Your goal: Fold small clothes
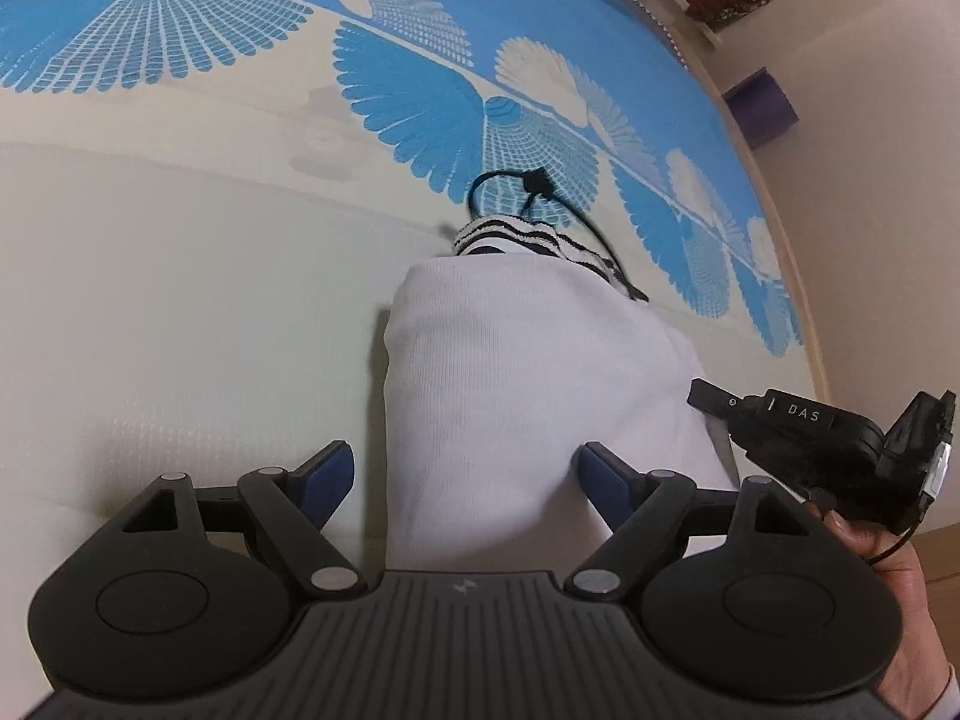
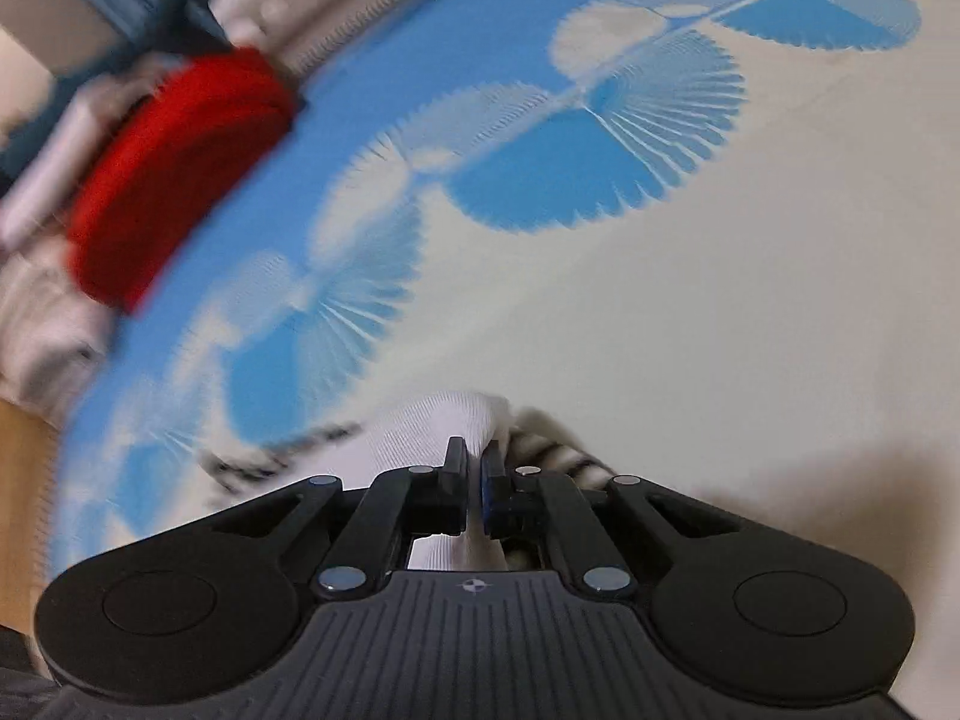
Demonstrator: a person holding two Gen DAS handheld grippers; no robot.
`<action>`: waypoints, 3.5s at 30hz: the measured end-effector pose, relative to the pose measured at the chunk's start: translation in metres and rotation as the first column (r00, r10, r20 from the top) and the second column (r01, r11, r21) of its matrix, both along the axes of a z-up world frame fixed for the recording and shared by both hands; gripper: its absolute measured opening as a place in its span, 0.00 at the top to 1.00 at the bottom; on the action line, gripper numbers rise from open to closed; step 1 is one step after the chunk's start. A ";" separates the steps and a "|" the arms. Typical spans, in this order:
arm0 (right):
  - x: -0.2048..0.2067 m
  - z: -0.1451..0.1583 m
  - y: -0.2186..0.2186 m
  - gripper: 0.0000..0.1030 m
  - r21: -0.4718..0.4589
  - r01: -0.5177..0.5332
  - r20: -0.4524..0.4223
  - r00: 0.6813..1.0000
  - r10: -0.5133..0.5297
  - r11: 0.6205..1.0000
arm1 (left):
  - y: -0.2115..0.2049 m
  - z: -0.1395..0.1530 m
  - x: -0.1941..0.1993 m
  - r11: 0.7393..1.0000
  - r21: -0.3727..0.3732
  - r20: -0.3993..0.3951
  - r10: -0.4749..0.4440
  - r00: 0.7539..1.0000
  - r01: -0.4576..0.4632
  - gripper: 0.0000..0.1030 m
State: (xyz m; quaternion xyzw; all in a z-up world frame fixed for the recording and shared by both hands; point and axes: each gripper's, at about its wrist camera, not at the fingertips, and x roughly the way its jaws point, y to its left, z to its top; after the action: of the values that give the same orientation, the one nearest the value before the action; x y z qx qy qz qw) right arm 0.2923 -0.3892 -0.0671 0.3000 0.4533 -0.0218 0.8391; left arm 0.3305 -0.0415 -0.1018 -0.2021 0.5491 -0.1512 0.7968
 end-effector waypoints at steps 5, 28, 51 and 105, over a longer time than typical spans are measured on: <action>-0.006 0.001 0.004 0.91 -0.074 -0.024 0.000 1.000 0.025 0.997 | 0.009 -0.004 -0.003 0.999 -0.014 -0.024 0.034 0.999 -0.035 0.16; -0.073 -0.020 -0.016 0.23 0.027 -0.240 -0.097 0.966 0.241 0.970 | -0.006 -0.028 -0.006 0.993 -0.075 -0.047 0.090 0.995 -0.093 0.12; -0.012 0.038 0.056 0.94 0.094 -0.271 0.300 0.925 0.232 0.958 | 0.049 0.092 0.022 0.965 0.158 0.403 0.131 0.906 -0.210 0.31; -0.203 0.098 0.157 0.01 -0.520 -0.171 0.273 0.895 0.352 0.837 | 0.019 0.118 -0.256 0.881 0.409 0.452 0.033 0.892 -0.240 0.11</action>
State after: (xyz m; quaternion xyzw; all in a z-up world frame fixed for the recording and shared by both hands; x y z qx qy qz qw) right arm 0.0891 -0.2320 0.0312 0.0140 0.3104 0.0377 0.9497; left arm 0.0741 -0.0226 0.0166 -0.0110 0.3626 -0.0017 0.9319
